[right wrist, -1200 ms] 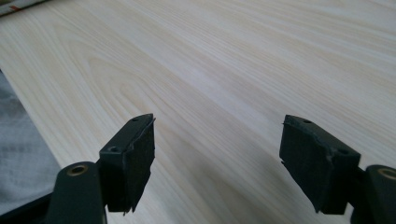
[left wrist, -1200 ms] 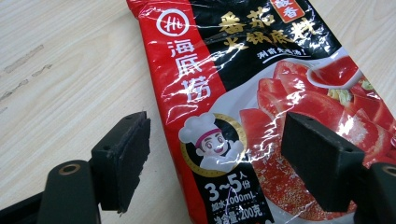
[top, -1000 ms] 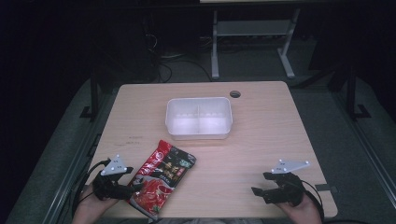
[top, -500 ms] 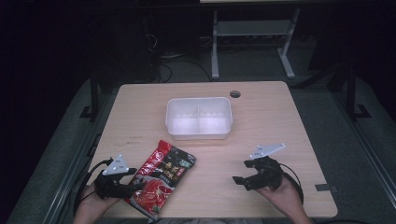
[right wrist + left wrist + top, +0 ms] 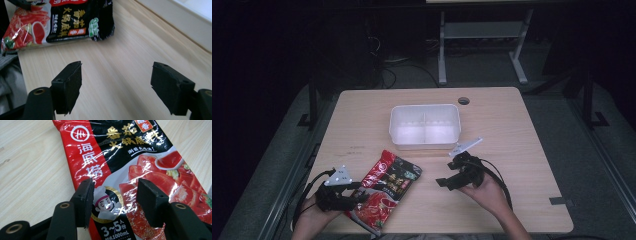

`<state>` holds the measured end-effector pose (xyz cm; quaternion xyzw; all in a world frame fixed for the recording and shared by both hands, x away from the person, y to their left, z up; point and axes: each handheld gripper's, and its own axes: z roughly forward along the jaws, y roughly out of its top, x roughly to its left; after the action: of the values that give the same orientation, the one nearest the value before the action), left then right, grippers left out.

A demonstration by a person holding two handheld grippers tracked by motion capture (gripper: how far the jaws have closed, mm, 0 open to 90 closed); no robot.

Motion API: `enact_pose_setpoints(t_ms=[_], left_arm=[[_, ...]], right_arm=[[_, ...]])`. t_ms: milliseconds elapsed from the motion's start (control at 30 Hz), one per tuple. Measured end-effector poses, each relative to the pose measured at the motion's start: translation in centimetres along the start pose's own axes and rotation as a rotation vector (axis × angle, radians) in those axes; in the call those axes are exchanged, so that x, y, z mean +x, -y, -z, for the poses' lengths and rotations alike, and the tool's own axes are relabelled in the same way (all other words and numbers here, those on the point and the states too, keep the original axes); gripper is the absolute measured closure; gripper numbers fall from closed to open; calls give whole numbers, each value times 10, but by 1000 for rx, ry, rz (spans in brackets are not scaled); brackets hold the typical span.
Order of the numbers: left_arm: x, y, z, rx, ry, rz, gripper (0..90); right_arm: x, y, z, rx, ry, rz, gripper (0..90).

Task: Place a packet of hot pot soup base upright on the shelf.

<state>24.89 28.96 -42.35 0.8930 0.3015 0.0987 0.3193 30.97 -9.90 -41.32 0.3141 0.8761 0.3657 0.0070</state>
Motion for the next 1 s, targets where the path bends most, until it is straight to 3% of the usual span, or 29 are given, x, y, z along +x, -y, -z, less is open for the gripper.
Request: enact_pose_setpoints(t_ms=[300,467,700,867,1000], left_arm=[[0,-1,-3,13,12,-4,492],[0,-1,-4,17,15,-1,492],[1,-1,-4,15,22,0,492],[2,-1,-4,13,25,3,492],[4,-1,-4,5,27,13,483]], right_arm=[[2,-32,-28,31,-28,7,331],[-1,-46,-50,81,-21,5,437],[-8,-58,-76,131,-91,-31,570],[-11,-60,-89,159,-121,-47,670],[-15,-60,-94,167,-177,-81,772]])
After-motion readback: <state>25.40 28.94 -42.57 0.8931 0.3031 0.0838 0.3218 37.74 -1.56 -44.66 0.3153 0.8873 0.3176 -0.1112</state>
